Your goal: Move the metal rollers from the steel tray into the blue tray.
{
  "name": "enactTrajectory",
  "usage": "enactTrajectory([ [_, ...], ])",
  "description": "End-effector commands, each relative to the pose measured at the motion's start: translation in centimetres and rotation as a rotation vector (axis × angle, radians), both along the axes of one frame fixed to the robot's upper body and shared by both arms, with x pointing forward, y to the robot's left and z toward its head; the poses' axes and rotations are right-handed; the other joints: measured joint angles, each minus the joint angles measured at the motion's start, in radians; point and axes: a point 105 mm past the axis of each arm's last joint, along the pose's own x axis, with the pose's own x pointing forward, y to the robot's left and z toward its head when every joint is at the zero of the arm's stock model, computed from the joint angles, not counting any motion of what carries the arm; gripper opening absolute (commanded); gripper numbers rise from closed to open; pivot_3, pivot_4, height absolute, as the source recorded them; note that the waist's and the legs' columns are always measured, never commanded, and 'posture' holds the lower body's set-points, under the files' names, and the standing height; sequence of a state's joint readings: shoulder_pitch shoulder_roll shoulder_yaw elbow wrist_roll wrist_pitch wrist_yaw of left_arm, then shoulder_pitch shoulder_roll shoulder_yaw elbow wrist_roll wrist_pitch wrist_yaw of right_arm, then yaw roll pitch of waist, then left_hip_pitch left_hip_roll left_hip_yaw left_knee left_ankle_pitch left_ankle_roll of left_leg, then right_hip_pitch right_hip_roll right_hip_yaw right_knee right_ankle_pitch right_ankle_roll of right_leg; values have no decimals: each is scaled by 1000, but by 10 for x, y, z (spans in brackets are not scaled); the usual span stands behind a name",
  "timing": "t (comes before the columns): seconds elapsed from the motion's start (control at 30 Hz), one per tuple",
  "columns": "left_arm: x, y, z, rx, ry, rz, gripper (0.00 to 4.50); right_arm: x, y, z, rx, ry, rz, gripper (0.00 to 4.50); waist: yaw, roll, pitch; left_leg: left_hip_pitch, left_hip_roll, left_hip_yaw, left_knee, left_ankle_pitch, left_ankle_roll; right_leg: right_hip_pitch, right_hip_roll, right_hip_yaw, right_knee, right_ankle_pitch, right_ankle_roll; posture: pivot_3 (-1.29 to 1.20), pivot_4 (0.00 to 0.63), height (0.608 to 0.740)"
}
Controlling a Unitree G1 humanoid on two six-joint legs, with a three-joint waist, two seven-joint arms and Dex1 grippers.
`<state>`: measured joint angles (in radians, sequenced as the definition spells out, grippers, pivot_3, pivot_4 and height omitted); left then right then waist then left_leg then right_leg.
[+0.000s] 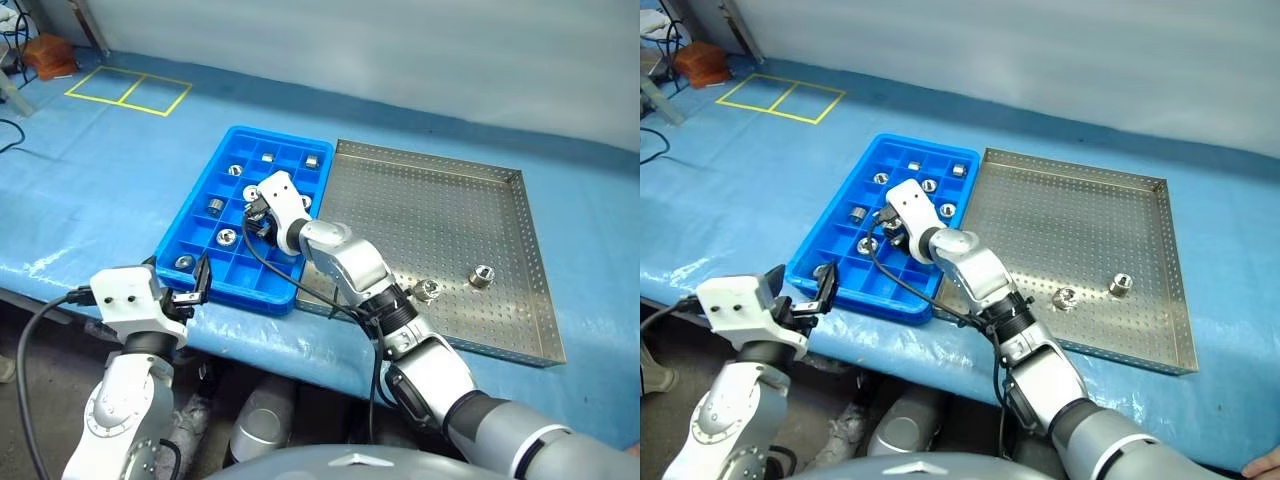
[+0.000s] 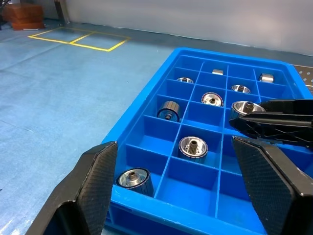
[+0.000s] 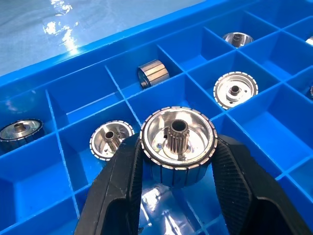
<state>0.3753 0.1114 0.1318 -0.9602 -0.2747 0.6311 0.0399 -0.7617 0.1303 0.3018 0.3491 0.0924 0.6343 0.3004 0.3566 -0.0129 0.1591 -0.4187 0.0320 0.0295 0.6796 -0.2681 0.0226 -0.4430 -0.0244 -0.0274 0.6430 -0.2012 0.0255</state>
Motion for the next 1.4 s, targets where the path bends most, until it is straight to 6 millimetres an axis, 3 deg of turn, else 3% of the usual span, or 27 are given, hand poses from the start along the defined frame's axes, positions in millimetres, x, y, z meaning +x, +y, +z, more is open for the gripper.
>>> enactTrajectory([
  [0.03,0,-5,8,9,-36,-23,4072,5,4,21,44,-65,-4,1690,4,0,0,0,0,0,0,0,0,0,0,0,0,0,0,518,150,740],
  [0.17,1,-6,7,8,-33,-32,4072,7,-2,16,33,-55,-12,1690,5,0,0,-1,0,0,0,0,0,0,0,-1,0,0,0,506,150,740],
  [0.23,3,-9,6,6,-30,-47,4072,6,-4,11,32,-35,-13,2469,4,0,0,-1,0,0,0,0,0,0,0,-1,0,0,0,493,150,740],
  [0.47,9,-20,4,3,-19,-119,4072,8,-13,12,46,-41,-58,4449,-5,0,0,-1,0,-1,0,0,-1,0,0,-2,0,0,0,435,150,740],
  [0.57,14,-32,3,13,-11,-206,4072,12,-31,25,75,-78,-133,4449,-10,0,0,-1,0,-1,0,0,-1,0,0,-2,0,0,0,372,150,740],
  [0.67,18,-50,1,11,1,-334,4072,17,-64,35,98,-93,-265,4449,-25,1,0,-2,0,-2,2,0,-1,1,0,-2,0,0,0,315,150,740],
  [0.8,21,-70,-3,8,26,-473,4072,17,-106,36,83,-90,-424,4449,-75,2,-2,-2,-2,-3,3,0,-1,2,-1,-2,0,0,0,231,150,740],
  [0.93,24,-92,-7,5,46,-612,4072,12,-147,26,74,-50,-605,4449,-162,4,-3,-2,-2,-3,3,0,-1,2,-1,-2,1,1,0,162,150,740],
  [1.17,24,-118,-13,24,67,-759,4072,-1,-185,-1,23,5,-777,4449,-309,5,-3,4,-2,-6,2,0,0,6,-1,2,2,3,-6,103,150,740],
  [1.4,15,-134,-22,98,99,-869,4072,-10,-204,-19,9,52,-853,4449,-342,5,-3,8,-1,-5,2,1,0,8,1,5,4,0,-1,96,150,740],
])
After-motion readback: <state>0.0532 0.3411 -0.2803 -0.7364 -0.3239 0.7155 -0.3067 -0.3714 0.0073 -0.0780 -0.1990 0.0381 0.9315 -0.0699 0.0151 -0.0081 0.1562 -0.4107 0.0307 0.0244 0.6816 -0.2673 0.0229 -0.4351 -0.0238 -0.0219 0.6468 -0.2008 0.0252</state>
